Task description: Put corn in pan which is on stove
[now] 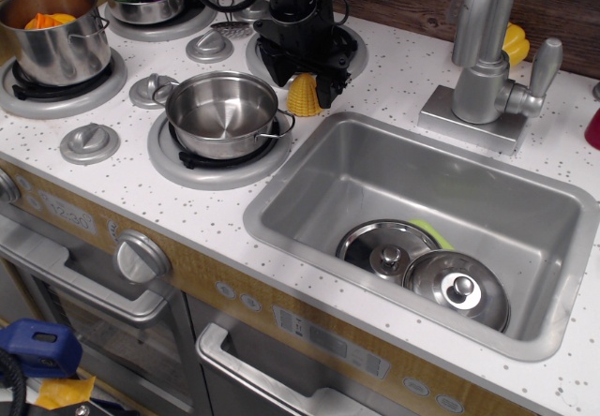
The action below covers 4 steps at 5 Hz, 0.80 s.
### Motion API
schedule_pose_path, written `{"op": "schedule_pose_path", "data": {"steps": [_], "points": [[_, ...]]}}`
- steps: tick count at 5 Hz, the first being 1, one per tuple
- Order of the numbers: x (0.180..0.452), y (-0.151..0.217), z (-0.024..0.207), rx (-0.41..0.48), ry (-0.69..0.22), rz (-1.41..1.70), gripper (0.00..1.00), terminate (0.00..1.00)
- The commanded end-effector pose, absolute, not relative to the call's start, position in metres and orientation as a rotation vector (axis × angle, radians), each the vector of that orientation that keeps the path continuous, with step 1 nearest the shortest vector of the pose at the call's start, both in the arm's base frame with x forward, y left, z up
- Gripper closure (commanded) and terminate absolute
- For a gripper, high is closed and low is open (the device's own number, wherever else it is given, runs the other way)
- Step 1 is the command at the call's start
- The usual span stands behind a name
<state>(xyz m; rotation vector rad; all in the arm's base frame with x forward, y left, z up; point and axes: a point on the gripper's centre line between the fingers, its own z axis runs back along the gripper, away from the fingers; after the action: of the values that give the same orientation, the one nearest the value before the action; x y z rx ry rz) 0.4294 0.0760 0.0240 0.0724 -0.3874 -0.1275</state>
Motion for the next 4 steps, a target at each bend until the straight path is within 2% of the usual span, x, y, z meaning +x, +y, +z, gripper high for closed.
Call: {"op": "schedule_pose_path", "data": {"steps": [1, 2, 3, 4], "points": [[0.429, 0.076, 0.024, 0.072, -0.387, -0.128, 0.00, 0.00], [0.431, 0.078, 0.022, 0.067, -0.378, -0.129, 0.00, 0.00], [0.432, 0.080, 0.019, 0.058, -0.376, -0.119, 1.00, 0.00], [0.434, 0.079, 0.031, 0.081, -0.378, -0.136, 1.00, 0.00]]}}
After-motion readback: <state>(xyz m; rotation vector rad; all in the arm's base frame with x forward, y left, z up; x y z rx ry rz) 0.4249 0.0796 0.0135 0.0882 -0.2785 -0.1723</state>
